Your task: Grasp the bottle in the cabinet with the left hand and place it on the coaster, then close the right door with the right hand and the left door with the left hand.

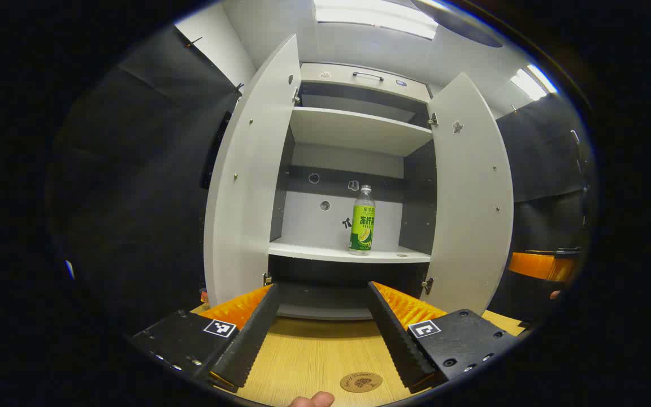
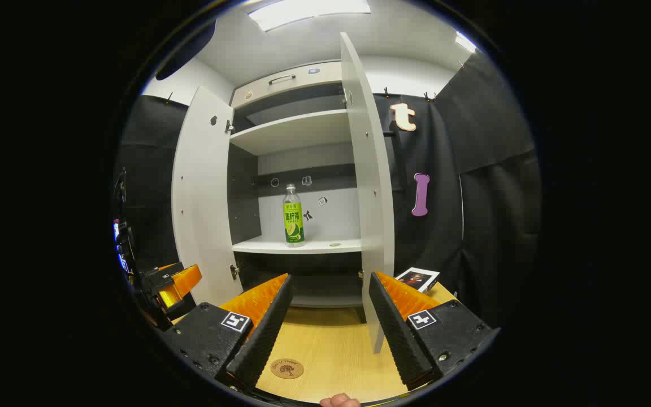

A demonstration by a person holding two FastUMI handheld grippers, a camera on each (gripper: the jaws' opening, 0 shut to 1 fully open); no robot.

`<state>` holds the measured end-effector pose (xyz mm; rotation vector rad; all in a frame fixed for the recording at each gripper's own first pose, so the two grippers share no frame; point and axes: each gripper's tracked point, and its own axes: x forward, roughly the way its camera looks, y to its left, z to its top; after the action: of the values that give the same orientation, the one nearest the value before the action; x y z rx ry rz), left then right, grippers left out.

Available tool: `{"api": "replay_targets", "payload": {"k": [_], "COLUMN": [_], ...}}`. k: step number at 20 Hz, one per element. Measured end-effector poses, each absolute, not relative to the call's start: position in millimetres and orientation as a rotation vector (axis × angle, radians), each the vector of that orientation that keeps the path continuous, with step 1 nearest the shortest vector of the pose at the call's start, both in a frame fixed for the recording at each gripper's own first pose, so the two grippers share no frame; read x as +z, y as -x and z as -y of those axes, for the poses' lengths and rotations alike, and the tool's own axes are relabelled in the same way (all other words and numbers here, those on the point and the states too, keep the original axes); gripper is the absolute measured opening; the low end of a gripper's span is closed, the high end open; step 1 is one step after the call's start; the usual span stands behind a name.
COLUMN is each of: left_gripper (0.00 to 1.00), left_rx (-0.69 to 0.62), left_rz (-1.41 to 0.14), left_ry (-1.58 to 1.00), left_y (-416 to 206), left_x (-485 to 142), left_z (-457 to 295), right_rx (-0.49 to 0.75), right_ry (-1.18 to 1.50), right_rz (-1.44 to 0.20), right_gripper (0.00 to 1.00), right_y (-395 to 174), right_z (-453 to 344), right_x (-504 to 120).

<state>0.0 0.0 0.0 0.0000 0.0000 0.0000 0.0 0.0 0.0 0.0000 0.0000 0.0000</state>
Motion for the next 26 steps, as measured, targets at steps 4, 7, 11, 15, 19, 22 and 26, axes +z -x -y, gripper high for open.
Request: {"api": "replay_targets", "payload": {"k": [4, 7, 11, 15, 19, 22, 26], "left_gripper": [0.9, 0.95, 0.95, 0.95, 0.95, 0.94, 0.94], "left_rx": [0.01, 0.01, 0.012, 0.016, 0.015, 0.011, 0.006], "left_rz": [0.021, 0.032, 0.044, 0.04, 0.042, 0.039, 0.035], "left_ry": [-0.031, -0.042, -0.037, -0.037, -0.043, -0.043, -0.045], "left_y": [-1.1, -0.4, 0.9, 4.1, 2.8, 0.6, 0.2], "left_x": [7.2, 11.8, 14.0, 13.5, 14.9, 14.0, 13.8], "left_z": [-2.3, 0.5, 2.6, 2.4, 4.1, 5.7, 7.6], "right_rx": [0.001, 0.011, 0.028, 0.042, 0.047, 0.04, 0.036], "right_ry": [0.002, -0.017, 0.003, 0.011, 0.014, 0.014, 0.003], "right_rz": [0.005, -0.013, -0.029, -0.005, -0.006, -0.002, -0.002], "right_gripper": [0.83, 0.83, 0.83, 0.84, 0.83, 0.83, 0.83], "right_y": [0.0, -0.3, -1.2, -6.3, -5.6, -4.7, -4.3], "right_z": [1.1, -4.9, -6.4, -9.6, -8.8, -6.1, -3.3], "right_x": [0.3, -4.3, -5.6, -0.4, -3.7, -2.2, -4.2]}}
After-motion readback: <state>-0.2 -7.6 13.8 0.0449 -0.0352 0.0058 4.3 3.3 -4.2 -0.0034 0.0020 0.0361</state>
